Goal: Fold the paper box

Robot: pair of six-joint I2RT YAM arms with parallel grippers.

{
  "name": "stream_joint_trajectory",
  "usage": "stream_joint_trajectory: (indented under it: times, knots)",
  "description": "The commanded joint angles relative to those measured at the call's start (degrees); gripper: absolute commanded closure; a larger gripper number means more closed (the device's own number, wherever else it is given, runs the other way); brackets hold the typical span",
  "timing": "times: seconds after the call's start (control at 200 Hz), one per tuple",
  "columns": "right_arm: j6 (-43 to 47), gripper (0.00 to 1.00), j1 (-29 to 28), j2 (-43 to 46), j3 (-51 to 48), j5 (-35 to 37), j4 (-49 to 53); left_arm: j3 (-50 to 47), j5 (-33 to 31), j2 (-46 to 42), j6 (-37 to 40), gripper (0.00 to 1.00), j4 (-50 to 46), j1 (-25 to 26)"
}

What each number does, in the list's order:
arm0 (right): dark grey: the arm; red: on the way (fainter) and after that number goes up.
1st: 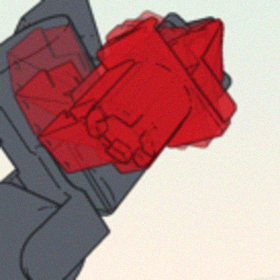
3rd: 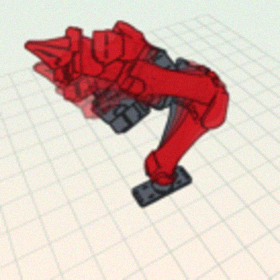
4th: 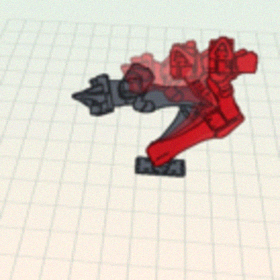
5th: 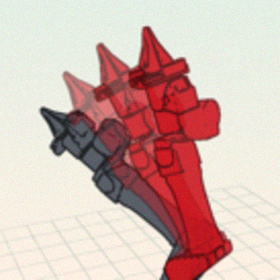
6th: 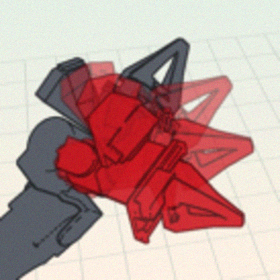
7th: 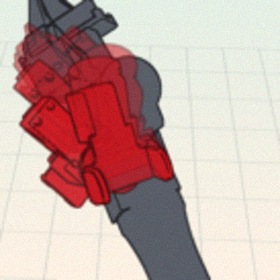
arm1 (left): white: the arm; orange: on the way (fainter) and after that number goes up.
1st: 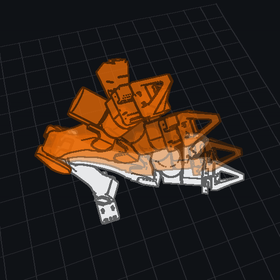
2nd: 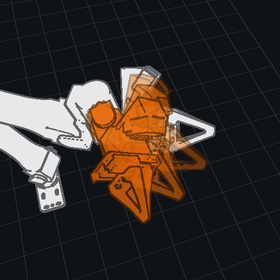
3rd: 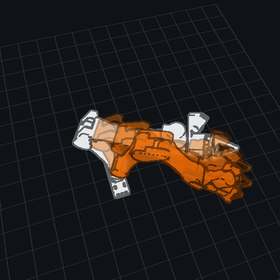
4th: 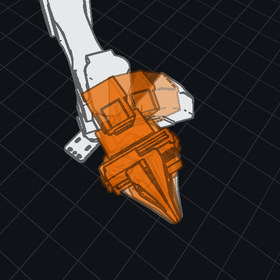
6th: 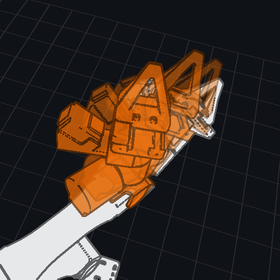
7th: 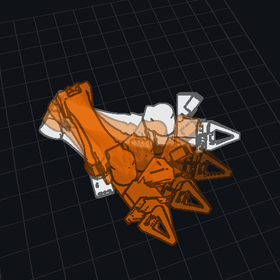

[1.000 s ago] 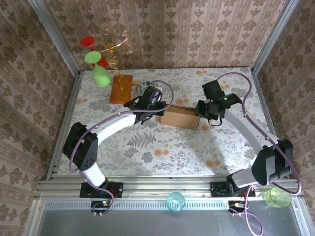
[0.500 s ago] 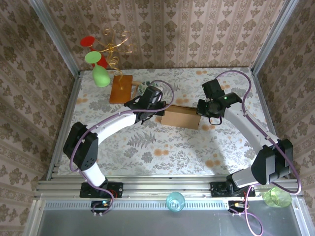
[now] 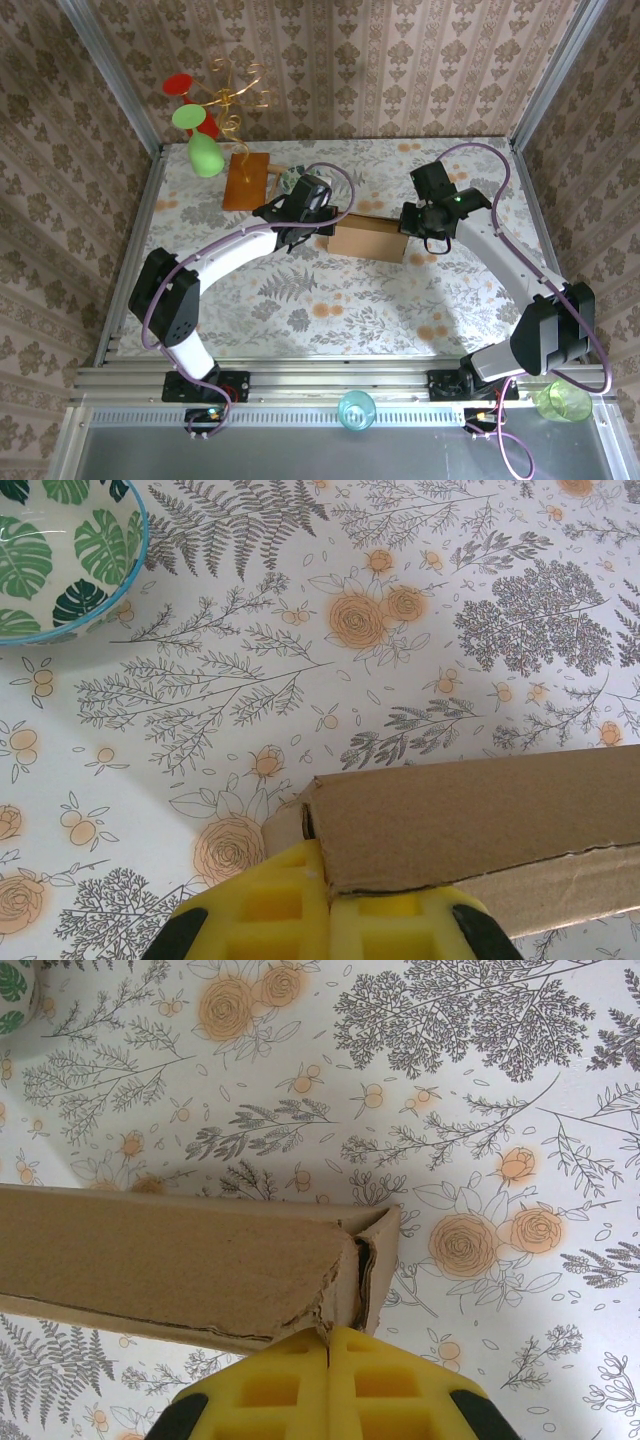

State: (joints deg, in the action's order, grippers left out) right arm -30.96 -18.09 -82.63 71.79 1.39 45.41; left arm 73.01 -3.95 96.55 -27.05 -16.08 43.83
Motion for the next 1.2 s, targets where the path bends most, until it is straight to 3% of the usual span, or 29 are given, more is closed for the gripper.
stream_joint_trajectory:
  times: [0.0,0.38,0.765,0.8,1.03,1.195]
  knots:
    - [1.4,1.00,0.4,0.3,-1.8,2.3,1.6,-0.1,0.9,2.1,-0.6,1.00,-6.8,0.8]
    - [2.7,1.00,0.4,0.7,-4.4,3.0,1.2,0.1,1.5,2.1,-1.2,0.95,-7.2,0.8]
    - [2.4,1.00,0.2,0.7,-4.4,2.1,0.8,0.1,5.4,-3.0,-6.2,0.54,-8.6,0.5]
    - [2.3,1.00,0.1,0.8,-4.5,2.2,0.9,0.0,6.4,-3.5,-7.1,0.45,-8.6,0.3]
    - [2.2,1.00,-0.1,1.2,-4.8,2.4,0.8,-3.1,12.7,-6.5,-14.0,0.36,-5.9,-1.4]
    - [2.1,1.00,-0.1,1.4,-4.9,2.3,0.7,-4.4,14.0,-9.3,-18.6,0.36,-3.3,-2.6]
